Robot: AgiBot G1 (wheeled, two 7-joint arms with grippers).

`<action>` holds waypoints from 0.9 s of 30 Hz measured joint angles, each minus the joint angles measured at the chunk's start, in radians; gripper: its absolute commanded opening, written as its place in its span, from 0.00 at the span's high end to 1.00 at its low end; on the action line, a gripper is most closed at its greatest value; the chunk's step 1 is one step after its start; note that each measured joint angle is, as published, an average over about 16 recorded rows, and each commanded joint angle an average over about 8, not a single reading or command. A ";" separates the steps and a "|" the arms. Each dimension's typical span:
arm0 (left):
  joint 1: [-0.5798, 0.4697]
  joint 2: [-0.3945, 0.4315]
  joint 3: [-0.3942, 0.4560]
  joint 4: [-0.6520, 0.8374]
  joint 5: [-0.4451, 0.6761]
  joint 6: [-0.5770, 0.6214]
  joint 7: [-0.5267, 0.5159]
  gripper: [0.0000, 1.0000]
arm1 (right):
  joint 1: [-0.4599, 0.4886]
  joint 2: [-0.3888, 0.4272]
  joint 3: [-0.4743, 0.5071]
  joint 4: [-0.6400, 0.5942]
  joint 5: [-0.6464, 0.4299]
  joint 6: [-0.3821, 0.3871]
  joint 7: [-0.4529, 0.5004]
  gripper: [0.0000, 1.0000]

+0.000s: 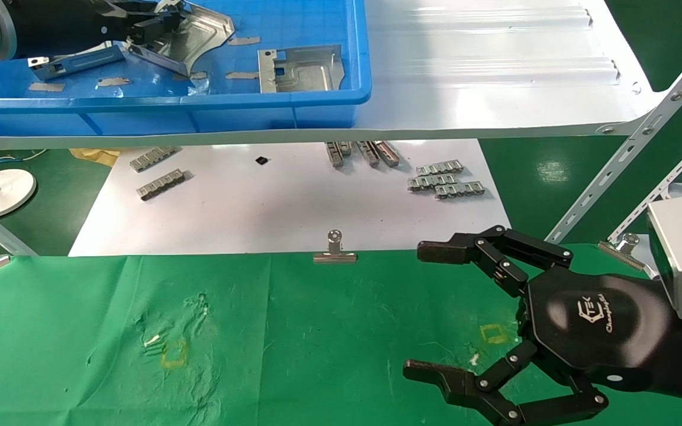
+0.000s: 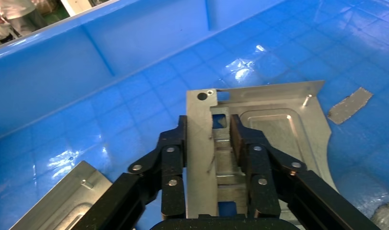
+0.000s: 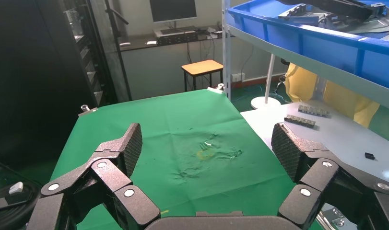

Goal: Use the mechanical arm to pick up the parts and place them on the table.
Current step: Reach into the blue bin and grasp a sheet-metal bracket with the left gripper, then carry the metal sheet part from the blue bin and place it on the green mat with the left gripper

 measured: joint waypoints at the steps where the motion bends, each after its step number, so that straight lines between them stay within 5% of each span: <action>1: 0.000 -0.001 0.000 0.000 0.000 0.000 -0.001 1.00 | 0.000 0.000 0.000 0.000 0.000 0.000 0.000 0.00; 15: -0.021 -0.029 -0.020 -0.037 -0.030 0.066 0.031 1.00 | 0.000 0.000 0.000 0.000 0.000 0.000 0.000 0.00; 27: -0.031 -0.103 -0.065 -0.136 -0.111 0.429 0.205 1.00 | 0.000 0.000 0.000 0.000 0.000 0.000 0.000 0.00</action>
